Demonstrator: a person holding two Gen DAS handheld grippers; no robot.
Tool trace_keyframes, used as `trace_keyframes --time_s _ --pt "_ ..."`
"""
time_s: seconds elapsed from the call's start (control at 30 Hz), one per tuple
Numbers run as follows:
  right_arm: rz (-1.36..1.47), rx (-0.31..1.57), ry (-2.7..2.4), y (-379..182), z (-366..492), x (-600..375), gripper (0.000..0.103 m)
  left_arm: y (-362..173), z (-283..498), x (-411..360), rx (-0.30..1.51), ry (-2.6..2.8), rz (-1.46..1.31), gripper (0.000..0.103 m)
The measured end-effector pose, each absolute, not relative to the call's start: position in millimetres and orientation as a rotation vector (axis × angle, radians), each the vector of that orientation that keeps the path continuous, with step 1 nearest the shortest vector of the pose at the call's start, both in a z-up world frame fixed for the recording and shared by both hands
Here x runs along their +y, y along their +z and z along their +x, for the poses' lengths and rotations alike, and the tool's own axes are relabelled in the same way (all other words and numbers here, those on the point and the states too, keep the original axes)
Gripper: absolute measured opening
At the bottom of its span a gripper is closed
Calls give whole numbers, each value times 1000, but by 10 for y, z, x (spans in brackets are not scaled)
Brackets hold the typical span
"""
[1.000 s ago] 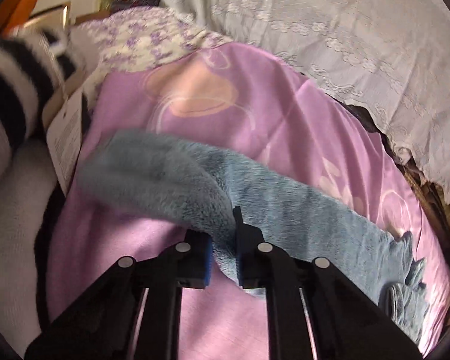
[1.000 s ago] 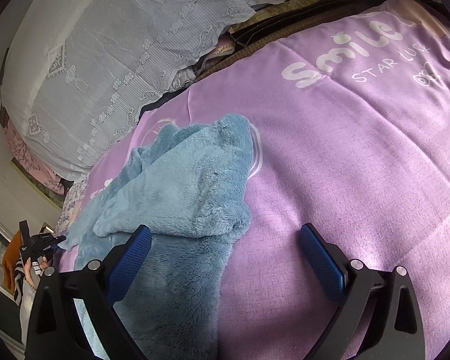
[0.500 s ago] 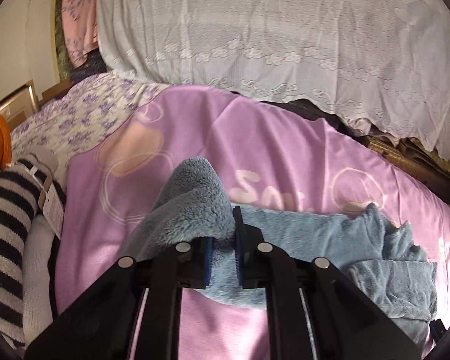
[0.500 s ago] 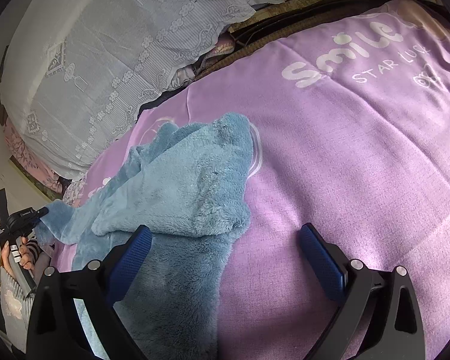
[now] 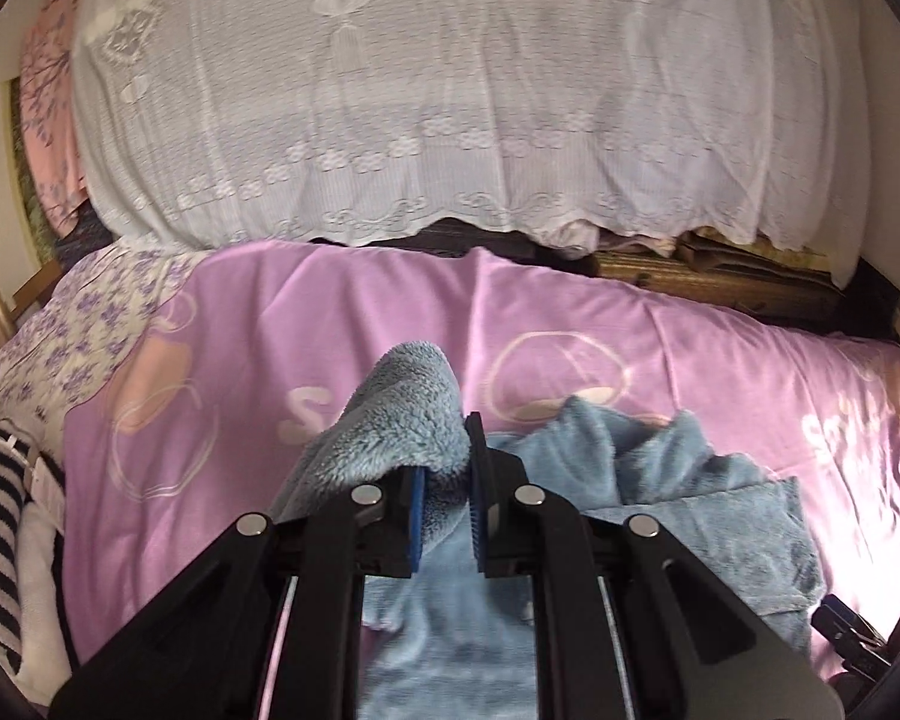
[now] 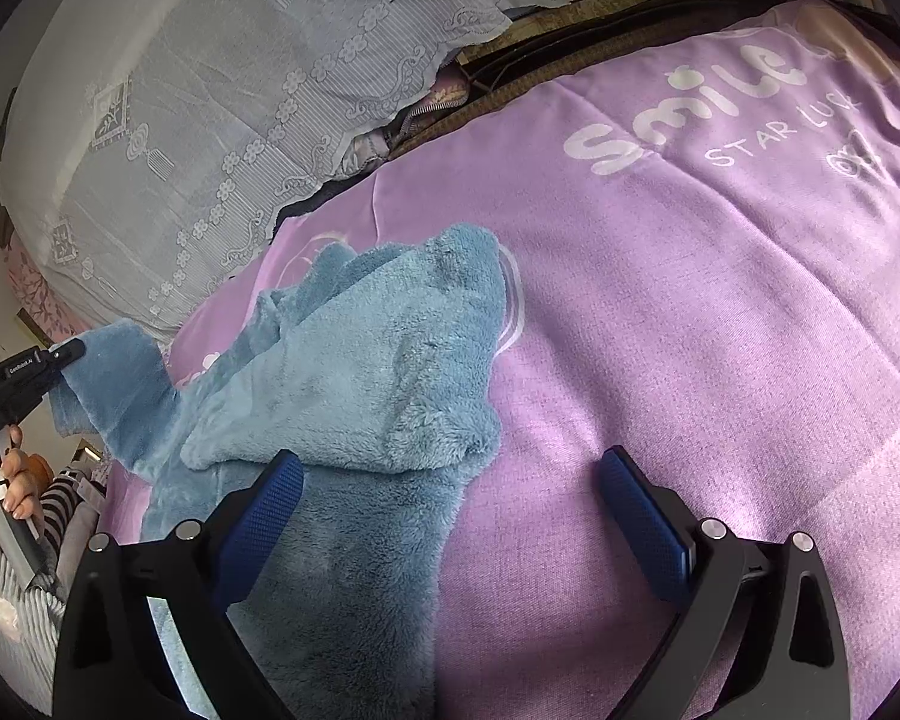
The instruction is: Fold small clothes
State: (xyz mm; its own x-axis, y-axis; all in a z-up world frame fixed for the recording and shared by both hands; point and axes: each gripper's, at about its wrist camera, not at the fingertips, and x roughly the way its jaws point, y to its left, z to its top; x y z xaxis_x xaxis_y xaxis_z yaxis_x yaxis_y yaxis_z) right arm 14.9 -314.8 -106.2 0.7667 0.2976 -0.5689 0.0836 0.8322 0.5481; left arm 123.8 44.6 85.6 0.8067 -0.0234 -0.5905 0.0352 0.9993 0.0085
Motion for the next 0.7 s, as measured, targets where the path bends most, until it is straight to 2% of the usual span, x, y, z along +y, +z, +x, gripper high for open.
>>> trace_keyframes --time_s 0.33,0.53,0.6,0.63,0.7 --pt "587 697 122 -1060 144 -3143 100 556 1268 -305 681 -164 73 11" --pt "586 698 122 -1069 140 -3148 100 130 1247 -762 756 -239 136 11" --pt "587 698 121 -1066 140 -3143 100 -82 1236 -907 797 -256 178 14" --pt "587 698 121 -1065 140 -3141 100 -211 1223 -975 823 -261 204 18" --pt "587 698 121 -1064 139 -3142 100 -377 1183 -1058 860 -268 252 54"
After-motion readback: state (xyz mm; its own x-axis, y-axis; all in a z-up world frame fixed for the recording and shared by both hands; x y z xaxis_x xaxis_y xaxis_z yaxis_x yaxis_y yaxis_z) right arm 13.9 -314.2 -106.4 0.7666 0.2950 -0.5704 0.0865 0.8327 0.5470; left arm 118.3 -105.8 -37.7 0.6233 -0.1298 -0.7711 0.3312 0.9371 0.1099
